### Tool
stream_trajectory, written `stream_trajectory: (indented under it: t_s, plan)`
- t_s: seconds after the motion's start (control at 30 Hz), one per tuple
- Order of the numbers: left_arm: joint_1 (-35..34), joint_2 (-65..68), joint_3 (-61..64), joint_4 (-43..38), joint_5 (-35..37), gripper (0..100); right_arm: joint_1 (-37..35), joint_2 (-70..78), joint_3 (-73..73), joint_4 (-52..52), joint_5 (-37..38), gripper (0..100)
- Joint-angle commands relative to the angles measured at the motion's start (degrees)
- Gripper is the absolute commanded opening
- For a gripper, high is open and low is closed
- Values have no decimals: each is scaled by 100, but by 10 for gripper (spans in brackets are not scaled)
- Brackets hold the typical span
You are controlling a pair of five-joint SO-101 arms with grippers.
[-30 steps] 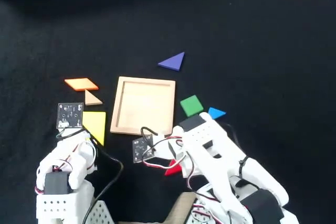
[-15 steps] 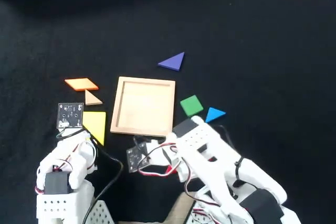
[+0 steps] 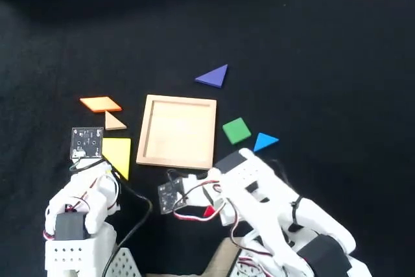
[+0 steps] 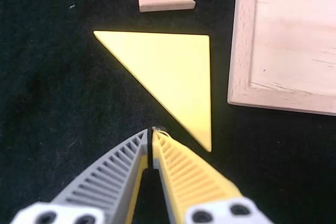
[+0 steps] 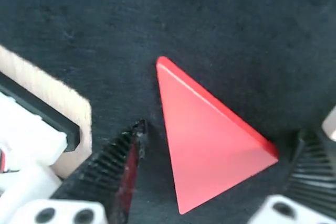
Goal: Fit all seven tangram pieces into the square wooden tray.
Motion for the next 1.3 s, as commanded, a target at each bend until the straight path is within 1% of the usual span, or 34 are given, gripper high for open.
stream_trajectory:
  t_s: [0.0,0.13,0.43,0.9,1.1,1.17,1.27]
  plan:
    - [-48,-18,119,35,26,30,484,13,-163,-97,-35,410]
    - [-48,-18,119,35,26,30,545,13,-163,-97,-35,410]
    - [-48,-18,119,35,26,30,290,13,-145,-88,-53,410]
    - [-48,-18,119,35,26,30,299,22,-75,-167,-35,410]
    - [-48,-18,119,35,26,30,-88,22,-66,-167,-70,409]
    - [-48,-18,119,35,26,30,-88,22,-75,-167,-70,389]
    - [-48,-18,119,35,26,30,-70,22,-66,-176,-70,299]
